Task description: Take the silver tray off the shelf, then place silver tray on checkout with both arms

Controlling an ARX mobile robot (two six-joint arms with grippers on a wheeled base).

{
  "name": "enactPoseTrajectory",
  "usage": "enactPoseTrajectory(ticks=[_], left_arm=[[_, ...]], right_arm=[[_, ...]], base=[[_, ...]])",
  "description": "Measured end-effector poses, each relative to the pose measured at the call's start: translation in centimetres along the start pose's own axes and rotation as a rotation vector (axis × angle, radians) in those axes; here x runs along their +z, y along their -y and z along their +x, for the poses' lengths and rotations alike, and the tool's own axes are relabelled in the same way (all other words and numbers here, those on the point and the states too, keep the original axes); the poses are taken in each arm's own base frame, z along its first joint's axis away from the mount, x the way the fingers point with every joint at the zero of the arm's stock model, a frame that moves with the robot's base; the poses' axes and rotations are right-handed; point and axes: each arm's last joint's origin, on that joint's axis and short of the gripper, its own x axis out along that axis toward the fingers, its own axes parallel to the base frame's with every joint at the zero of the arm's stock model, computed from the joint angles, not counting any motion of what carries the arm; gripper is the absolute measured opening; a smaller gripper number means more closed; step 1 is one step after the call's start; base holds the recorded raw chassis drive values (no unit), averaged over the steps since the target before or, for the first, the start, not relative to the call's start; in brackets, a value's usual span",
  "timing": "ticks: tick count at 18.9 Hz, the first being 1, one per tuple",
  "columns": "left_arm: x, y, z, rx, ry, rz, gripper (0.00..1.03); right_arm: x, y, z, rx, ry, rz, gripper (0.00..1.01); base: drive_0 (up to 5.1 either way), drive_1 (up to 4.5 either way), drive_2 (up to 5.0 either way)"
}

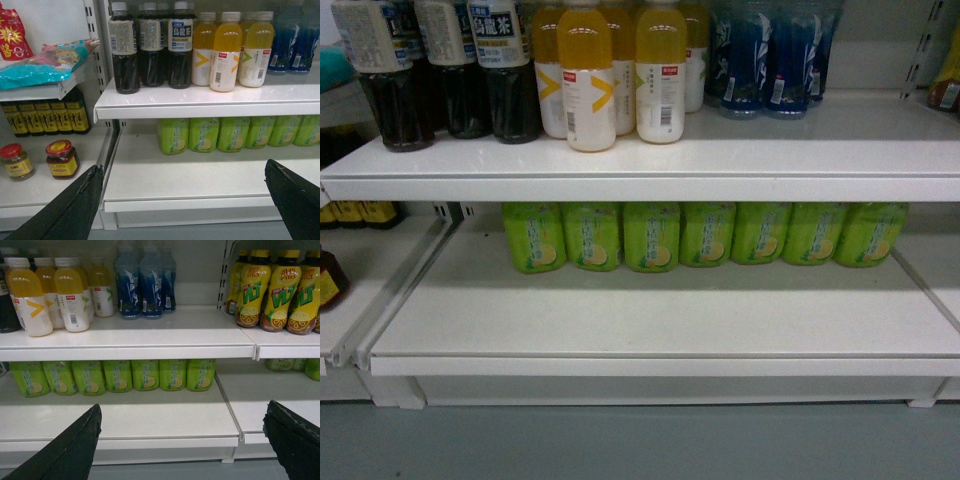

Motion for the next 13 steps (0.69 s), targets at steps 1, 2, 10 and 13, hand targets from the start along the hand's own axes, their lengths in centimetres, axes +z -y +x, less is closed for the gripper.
enactPoseTrajectory(ticks=[1, 2, 10, 13], left_arm=[[0.0, 0.0, 0.0, 0.0, 0.0, 0.0, 0.98], [0.0, 0.0, 0.0, 0.0, 0.0, 0.0, 0.98], [0.0, 0.0, 0.0, 0.0, 0.0, 0.0, 0.98], [0.0, 0.0, 0.0, 0.0, 0.0, 0.0, 0.98]], right_arm=[[0.0, 0.0, 0.0, 0.0, 0.0, 0.0, 0.98], [0.0, 0.0, 0.0, 0.0, 0.0, 0.0, 0.98], [0.0, 0.0, 0.0, 0.0, 0.0, 0.0, 0.98], [0.0, 0.0, 0.0, 0.0, 0.0, 0.0, 0.98]], base=[[0.0, 0.0, 0.0], [0.0, 0.0, 0.0], [0.0, 0.0, 0.0], [0.0, 0.0, 0.0]])
